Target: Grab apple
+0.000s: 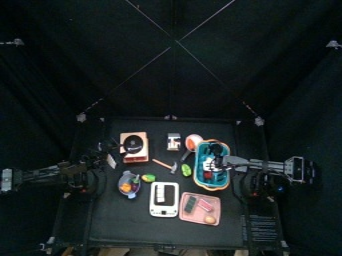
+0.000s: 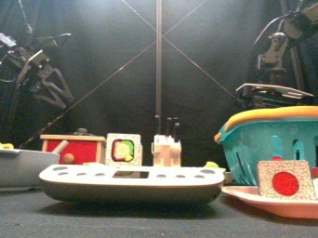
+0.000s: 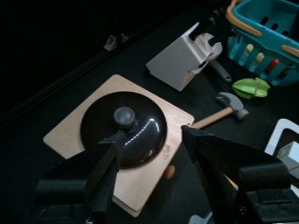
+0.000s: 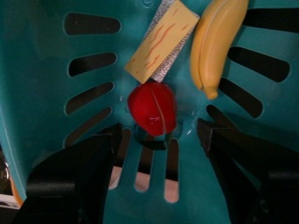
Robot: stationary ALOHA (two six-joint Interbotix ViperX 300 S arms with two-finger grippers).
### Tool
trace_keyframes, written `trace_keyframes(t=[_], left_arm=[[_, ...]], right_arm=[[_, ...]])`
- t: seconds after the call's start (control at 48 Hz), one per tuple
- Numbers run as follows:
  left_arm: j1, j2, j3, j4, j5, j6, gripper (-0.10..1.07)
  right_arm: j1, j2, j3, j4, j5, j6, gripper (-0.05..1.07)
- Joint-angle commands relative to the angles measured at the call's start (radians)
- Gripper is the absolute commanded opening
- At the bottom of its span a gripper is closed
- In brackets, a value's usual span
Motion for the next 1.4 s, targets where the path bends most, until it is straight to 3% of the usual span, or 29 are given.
trace_keyframes(t=[0.0,0.5,0.854,1.375], left_arm=[[-0.003,0.002,-0.015,0.005,-0.003,0.002,0.9],[-0.003,0.002,-0.014,0.023,-0.003,0.002,0.9],[-0.003,0.002,-0.014,0.021,-0.003,0.002,0.9],[-0.003,0.002,-0.012,0.023,0.0,0.002,0.9]], right_arm=[[0.006,-0.003,-0.012,0.012,-0.012,0.0,0.99],[0.038,0.069,0.002,0.015,-0.023,-0.002,1.0],[0.031,0.097,0.025,0.003,-0.112,-0.002,1.0],[0.035,0.16,0.026,0.002,-0.114,-0.002,0.99]])
